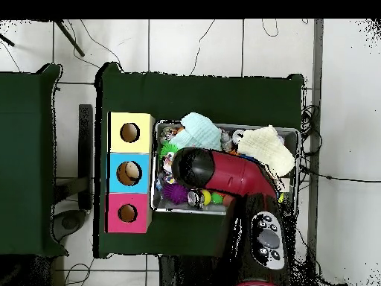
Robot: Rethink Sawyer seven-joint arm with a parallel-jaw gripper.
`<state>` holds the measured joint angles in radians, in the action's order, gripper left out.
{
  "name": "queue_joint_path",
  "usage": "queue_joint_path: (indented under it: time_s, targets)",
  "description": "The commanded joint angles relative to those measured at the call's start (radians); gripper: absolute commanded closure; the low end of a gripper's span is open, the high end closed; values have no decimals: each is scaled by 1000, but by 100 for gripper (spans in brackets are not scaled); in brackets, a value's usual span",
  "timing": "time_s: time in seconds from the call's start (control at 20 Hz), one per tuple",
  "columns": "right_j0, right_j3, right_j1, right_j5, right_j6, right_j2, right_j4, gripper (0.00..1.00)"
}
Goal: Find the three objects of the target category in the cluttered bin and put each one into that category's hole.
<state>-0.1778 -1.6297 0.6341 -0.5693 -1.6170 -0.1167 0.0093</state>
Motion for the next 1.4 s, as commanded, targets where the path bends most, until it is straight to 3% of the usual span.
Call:
queue_joint_path:
  time_s: [0.05,0.9,1.4]
  targets:
    - [-76,-54,54,-5,76,100,-87,100]
    - [-86,-57,71,-18,21,123,-107,100]
    - [-73,-87,138,-46,15,120,-93,100]
